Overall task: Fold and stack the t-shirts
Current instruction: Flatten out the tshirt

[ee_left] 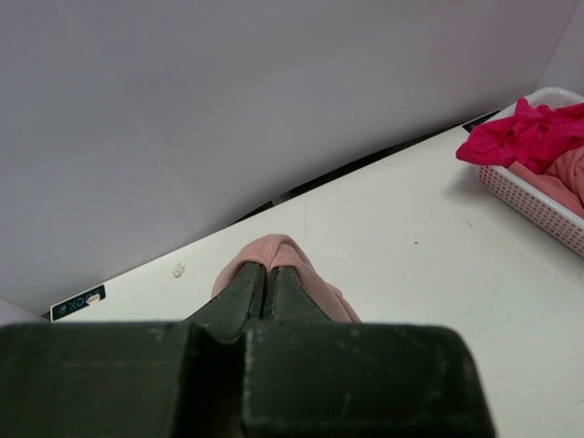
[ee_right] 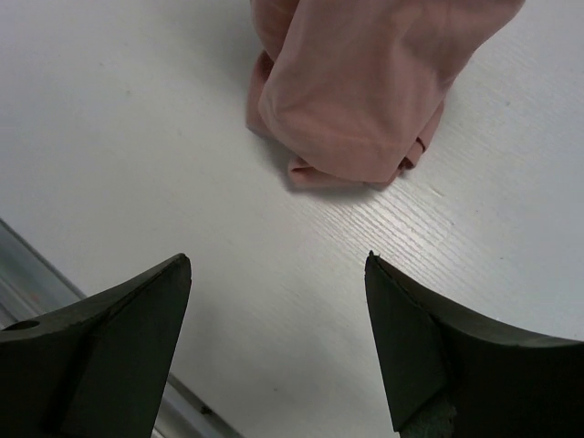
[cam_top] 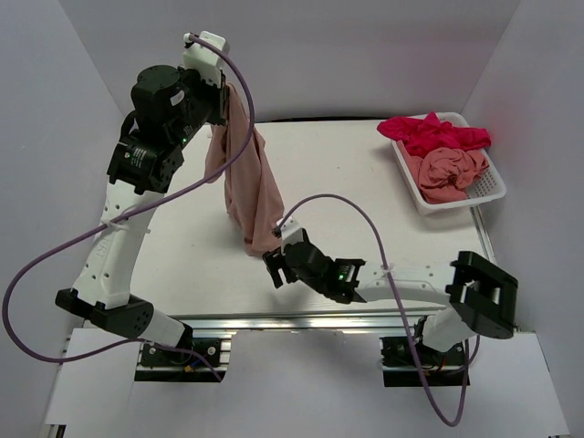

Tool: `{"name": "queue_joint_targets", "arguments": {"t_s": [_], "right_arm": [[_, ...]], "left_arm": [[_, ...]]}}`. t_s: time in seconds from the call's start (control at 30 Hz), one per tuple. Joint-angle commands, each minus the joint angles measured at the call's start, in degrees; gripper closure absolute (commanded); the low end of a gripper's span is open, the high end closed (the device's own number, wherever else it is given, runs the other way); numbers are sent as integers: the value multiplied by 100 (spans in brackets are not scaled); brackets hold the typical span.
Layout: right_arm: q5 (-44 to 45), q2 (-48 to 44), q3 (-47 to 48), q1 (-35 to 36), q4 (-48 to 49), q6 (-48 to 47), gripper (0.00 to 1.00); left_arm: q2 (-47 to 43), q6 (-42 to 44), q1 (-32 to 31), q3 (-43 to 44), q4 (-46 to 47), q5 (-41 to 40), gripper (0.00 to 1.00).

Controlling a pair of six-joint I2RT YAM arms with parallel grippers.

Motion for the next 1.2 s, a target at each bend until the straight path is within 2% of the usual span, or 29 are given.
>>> {"name": "queue_joint_targets", "arguments": {"t_s": [0.0, 0.27, 0.77, 0.97, 1.07, 1.1, 1.13, 1.17], "right_arm": [[37, 390, 317, 28, 520, -112, 19], [-296, 1297, 836, -69, 994, -174, 20], [-859, 2457, 1636, -570, 1364, -341, 21], [-1017, 2694, 1786, -754, 1426, -332, 28], [-1000, 2695, 1830, -807, 1382, -306, 51], [-982, 2669, 1812, -825, 1382, -306, 66], [-974, 2651, 1786, -842, 1373, -306, 74], [-921, 2581, 1760, -851, 1355, -306, 90]], "left_arm": [[-297, 63, 10, -120, 329, -93, 100], [-359, 124, 10, -471, 338, -93, 100], [-209, 194, 1, -375, 179, -127, 100], [-174, 238, 10, -340, 127, -154, 100], [-130, 265, 10, -313, 83, -137, 100], [-113, 282, 10, -313, 83, -128, 100], [-104, 283, 10, -313, 83, -136, 100], [-95, 283, 10, -322, 83, -137, 100]]}}
